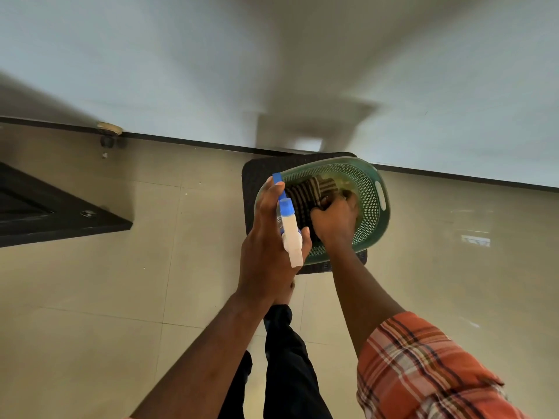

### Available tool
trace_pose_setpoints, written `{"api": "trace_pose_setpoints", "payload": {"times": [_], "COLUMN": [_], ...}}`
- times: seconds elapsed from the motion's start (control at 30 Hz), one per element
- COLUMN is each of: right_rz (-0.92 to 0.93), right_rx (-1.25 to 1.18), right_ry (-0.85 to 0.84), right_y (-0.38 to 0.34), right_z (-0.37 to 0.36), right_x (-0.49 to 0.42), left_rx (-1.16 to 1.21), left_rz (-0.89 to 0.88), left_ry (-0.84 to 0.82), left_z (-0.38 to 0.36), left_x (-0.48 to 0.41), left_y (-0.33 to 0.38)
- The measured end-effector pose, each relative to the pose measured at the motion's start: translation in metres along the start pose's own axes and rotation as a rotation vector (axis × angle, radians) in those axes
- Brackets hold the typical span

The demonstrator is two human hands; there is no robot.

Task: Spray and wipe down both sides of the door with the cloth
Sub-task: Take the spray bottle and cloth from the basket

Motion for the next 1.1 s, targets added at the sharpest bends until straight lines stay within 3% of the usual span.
{"api": "trace_pose_setpoints", "payload": {"times": [0.2, 0.3, 0.4, 0.5, 0.67, 0.73, 0.97, 1.1], "right_rz": [-0.139, -0.145, -0.115, 0.016, 0.449, 0.459, -0.006, -0.117], "right_rx": [-0.156, -0.137, -0.059, 0.073, 0.284, 0.159, -0.484, -0.834], "right_ry": [0.083, 0.141, 0.084, 0.041, 0.081, 0.028, -0.092, -0.096], "right_y": [0.001, 0.0, -0.004, -0.01, -0.016, -0.02, -0.015, -0.022], "right_z": [0.006, 0.013, 0.014, 0.012, 0.004, 0.003, 0.026, 0.05], "right_x": [-0.012, -0.018, -0.019, -0.015, -0.003, 0.006, 0.034, 0.07], "left_rx": [-0.002, 0.023, 0.073, 0.112, 0.143, 0.137, 0.214, 0.288], "left_rz": [0.011, 0.03, 0.04, 0.025, 0.065, 0.072, 0.008, 0.01], "left_ry": [-0.011, -0.004, -0.024, -0.044, -0.033, -0.016, 0.063, 0.132], "left_z": [-0.001, -0.003, -0.005, -0.008, -0.004, 0.001, 0.04, 0.086], "left_x": [-0.002, -0.004, -0.005, -0.005, -0.01, -0.013, -0.014, -0.004], "left_y": [-0.005, -0.004, -0.001, 0.001, 0.001, 0.001, 0.017, 0.033]}}
Point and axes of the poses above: each hand's wrist, its own x-axis away from the middle knuckle, its own z-axis out of the back of the hand, y = z × x, the point moved 4 cm from there along -x, towards the middle knuckle, and after that the axes turned 12 degrees about -x, right-handed, at the moved point
